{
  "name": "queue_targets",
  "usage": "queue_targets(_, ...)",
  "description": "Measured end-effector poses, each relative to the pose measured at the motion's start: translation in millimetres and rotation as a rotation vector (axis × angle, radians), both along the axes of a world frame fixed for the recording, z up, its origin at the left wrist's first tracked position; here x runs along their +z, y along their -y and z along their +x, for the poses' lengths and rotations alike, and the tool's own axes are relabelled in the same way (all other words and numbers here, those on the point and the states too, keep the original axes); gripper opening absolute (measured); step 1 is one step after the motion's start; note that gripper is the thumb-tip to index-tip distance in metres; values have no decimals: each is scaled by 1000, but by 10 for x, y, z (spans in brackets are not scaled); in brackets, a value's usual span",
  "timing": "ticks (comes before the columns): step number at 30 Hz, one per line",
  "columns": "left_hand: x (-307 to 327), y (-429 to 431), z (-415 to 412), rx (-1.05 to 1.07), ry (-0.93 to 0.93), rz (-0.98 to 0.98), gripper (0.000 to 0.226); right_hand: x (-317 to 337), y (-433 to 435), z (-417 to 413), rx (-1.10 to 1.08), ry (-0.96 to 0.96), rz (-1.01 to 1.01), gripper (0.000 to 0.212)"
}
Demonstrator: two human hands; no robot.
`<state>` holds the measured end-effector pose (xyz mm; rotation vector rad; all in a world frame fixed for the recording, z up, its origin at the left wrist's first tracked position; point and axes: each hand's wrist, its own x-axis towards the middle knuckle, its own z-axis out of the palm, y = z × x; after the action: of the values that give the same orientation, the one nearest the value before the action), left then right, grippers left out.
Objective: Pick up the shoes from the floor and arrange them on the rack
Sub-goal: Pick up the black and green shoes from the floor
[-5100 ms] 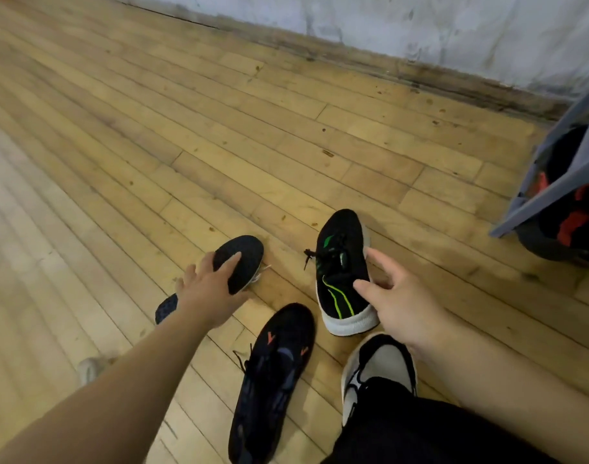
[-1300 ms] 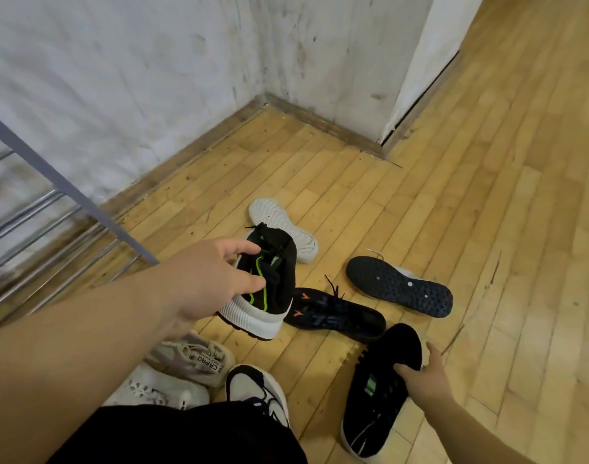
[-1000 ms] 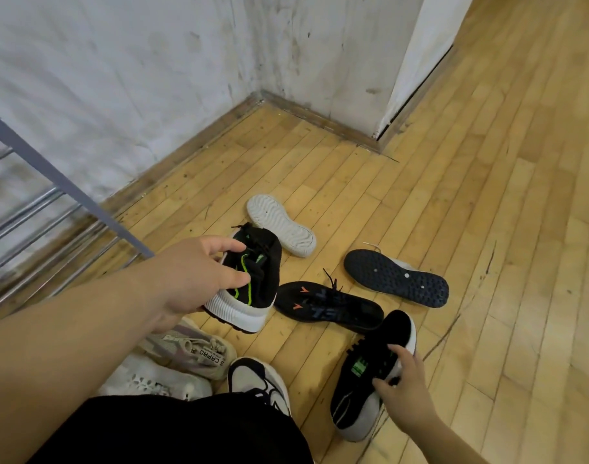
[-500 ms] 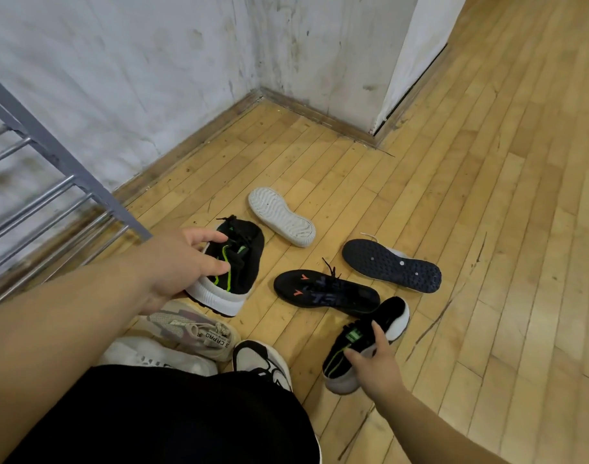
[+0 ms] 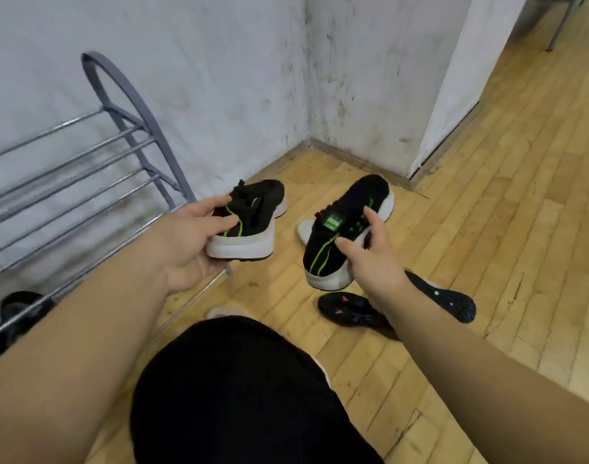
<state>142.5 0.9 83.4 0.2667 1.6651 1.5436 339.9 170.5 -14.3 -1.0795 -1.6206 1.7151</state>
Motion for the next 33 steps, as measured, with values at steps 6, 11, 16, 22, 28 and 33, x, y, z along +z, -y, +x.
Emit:
queue_targets(6,780,1300,-169,241,-242,274,46,1235,533,-1272,380,-207,196,73)
queue_targets(11,846,2368,-499,585,-521,313,52,1826,1512,-2233,630,-293,322,76)
queue_targets(16,445,3159,-928,836,-564,153,52,1532,2274,-2773,652,-233,202,66)
queue_targets(22,116,3469,-1353,870,-562,-7,53,1174,2532,-3210,635,-211,-23,56)
queue_targets(28,128,3459,-1486,870,-698,-230,45,1098,2711,-3522,686,-183,-98,52)
queue_targets(33,198,3458,-1413,709,-761,-420,58,1112,2647,-3457,755,-114,86,43)
